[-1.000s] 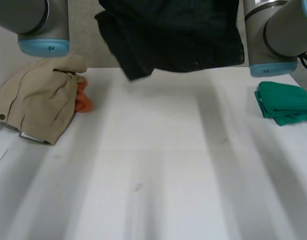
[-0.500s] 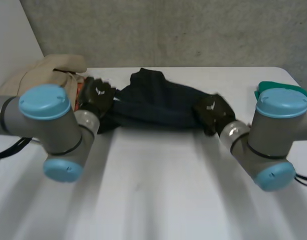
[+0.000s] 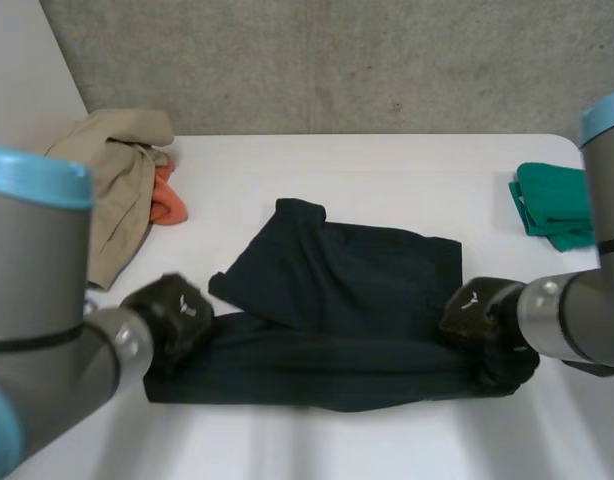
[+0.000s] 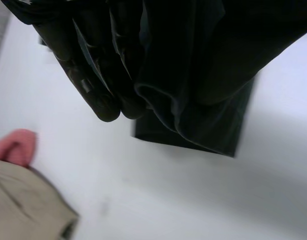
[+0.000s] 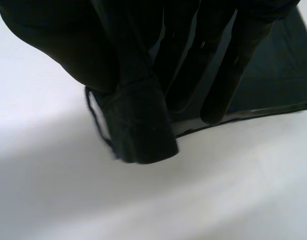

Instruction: Fold the laundry.

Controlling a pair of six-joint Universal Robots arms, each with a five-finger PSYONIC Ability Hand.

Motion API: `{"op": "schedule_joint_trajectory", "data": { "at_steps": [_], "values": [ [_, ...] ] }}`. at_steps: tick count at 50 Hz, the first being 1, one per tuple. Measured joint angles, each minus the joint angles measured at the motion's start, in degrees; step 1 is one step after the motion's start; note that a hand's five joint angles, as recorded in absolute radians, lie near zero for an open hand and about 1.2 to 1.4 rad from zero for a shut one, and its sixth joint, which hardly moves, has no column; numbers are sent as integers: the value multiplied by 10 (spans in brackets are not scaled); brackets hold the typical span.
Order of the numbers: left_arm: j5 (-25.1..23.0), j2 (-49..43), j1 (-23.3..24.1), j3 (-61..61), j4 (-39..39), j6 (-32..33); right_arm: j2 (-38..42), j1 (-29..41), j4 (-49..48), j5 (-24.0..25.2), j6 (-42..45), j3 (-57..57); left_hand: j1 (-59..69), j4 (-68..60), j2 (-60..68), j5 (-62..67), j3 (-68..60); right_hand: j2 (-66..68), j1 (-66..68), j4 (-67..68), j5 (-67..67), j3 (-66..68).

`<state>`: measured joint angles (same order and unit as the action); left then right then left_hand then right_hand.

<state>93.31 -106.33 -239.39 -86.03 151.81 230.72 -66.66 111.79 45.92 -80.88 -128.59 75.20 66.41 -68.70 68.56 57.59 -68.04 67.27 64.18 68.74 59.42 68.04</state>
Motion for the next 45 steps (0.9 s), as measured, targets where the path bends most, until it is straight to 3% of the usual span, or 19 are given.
{"op": "schedule_joint_trajectory", "data": {
  "at_steps": [8,14,15,19,21,22,24,35,45],
  "values": [
    [55,-122,-13,222,100,15,81,7,-148,-27,-46,-144,0,0,0,1,0,0,0,0,0,0],
    [77,-164,-24,398,180,3,99,6,-320,-49,-108,-270,0,0,0,1,0,0,0,0,0,0],
    [81,-167,-28,446,216,-12,99,6,-408,-52,-136,-302,0,0,0,1,0,0,0,0,0,0],
    [81,-157,-34,492,288,-50,95,6,-579,-48,-181,-332,0,0,0,2,0,0,0,0,0,0],
    [81,-148,-35,497,325,-71,95,6,-607,-46,-188,-335,0,0,0,2,0,0,0,0,0,0],
    [81,-144,-35,496,339,-80,96,5,-682,-37,-205,-340,0,0,0,9,0,0,0,0,0,1],
    [81,-136,-35,485,362,-93,100,6,-721,-27,-216,-343,0,0,0,11,0,0,0,0,0,1],
    [64,-122,-28,340,396,-101,123,2,-674,-3,-235,-276,0,0,0,12,0,0,0,0,1,1],
    [42,-169,-7,152,420,-88,134,-18,-642,-2,-230,-54,0,0,0,12,0,0,0,0,1,1]
  ]
}}
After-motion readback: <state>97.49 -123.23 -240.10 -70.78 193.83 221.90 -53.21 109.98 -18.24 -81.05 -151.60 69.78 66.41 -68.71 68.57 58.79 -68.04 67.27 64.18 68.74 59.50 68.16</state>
